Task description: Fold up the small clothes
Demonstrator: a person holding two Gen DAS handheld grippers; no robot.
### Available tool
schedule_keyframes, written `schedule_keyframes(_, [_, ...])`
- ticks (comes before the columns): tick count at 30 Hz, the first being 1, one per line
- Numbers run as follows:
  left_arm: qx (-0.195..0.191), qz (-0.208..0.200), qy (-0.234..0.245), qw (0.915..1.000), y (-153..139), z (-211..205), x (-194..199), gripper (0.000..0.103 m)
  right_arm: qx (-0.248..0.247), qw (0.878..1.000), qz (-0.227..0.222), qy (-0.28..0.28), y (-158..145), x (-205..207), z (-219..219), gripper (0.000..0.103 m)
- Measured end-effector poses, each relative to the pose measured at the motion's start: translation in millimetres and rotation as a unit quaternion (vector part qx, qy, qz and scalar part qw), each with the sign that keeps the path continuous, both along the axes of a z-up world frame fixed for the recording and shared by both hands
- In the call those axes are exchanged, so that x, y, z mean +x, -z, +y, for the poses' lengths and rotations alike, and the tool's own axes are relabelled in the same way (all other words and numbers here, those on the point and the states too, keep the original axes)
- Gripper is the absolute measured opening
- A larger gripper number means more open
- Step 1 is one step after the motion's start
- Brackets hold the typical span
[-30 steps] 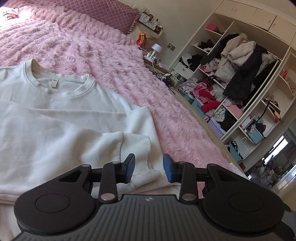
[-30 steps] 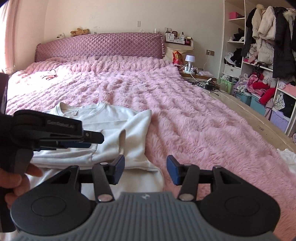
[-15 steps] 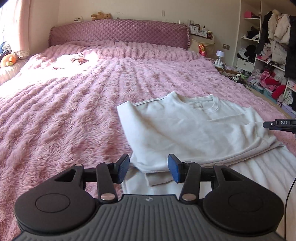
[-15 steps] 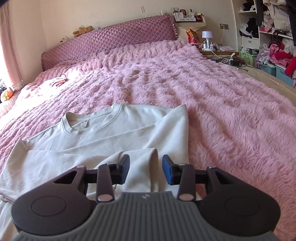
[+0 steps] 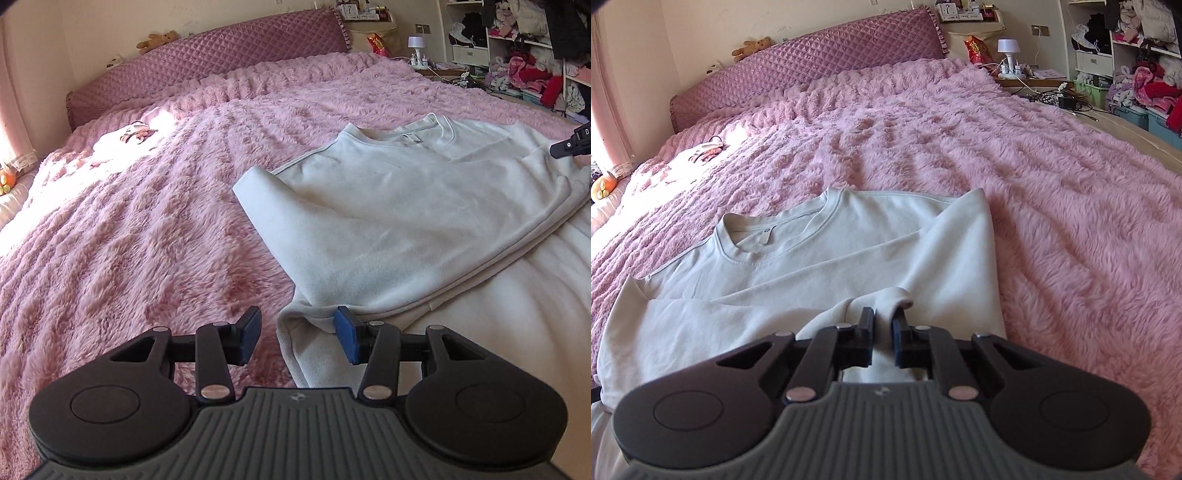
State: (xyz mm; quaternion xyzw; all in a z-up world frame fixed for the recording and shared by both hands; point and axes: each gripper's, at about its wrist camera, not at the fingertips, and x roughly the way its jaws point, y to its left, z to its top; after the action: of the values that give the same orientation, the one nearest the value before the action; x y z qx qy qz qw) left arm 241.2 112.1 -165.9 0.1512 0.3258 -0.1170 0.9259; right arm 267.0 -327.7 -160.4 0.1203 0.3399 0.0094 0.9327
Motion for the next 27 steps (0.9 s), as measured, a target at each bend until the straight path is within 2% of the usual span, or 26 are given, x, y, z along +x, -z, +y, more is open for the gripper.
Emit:
schedule_keyframes(4, [0.015, -0.002, 0.015, 0.9998, -8.0, 11.2, -8.9, 0.055, 0.0, 1.0, -0.005, -0.005, -2.6, -4.4, -1.5, 0.004])
schedule_keyframes(8, [0.05, 0.002, 0.011, 0.9987, -2.8, 16.1, -0.6, 0.055, -0.006, 1.0, -0.008, -0.004, -1.5, -5.7, 0.3, 0.004])
schedule_keyframes(16, [0.072, 0.007, 0.072, 0.9947, 9.2, -2.7, 16.4, 0.024, 0.003, 1.0, -0.003, 0.008, -2.5, -6.2, -1.3, 0.003])
schedule_keyframes(18, [0.082, 0.01, 0.087, 0.9927, 13.6, -7.7, 17.3, 0.008, 0.003, 1.0, -0.003, 0.007, -4.2, -5.8, -0.9, 0.002])
schedule_keyframes(20, [0.092, -0.006, 0.081, 0.9924, 15.0, -10.3, 12.6, 0.006, 0.004, 1.0, -0.01, 0.011, -7.6, -7.2, -1.1, 0.001])
schedule_keyframes(22, [0.098, -0.042, 0.06, 0.9925, 12.2, -10.9, 2.3, 0.006, 0.004, 0.999, -0.03, 0.021, -16.3, -12.8, -3.1, 0.001])
schedule_keyframes(24, [0.067, -0.067, 0.017, 0.9953, 3.1, -5.8, -8.8, 0.005, 0.01, 0.998, -0.054, 0.029, -26.7, -21.3, -6.9, 0.001])
schedule_keyframes(27, [0.037, -0.064, -0.025, 0.9969, 0.5, -4.5, -17.3, 0.002, -0.009, 0.995, -0.086, 0.047, -37.6, -33.5, -9.3, 0.001])
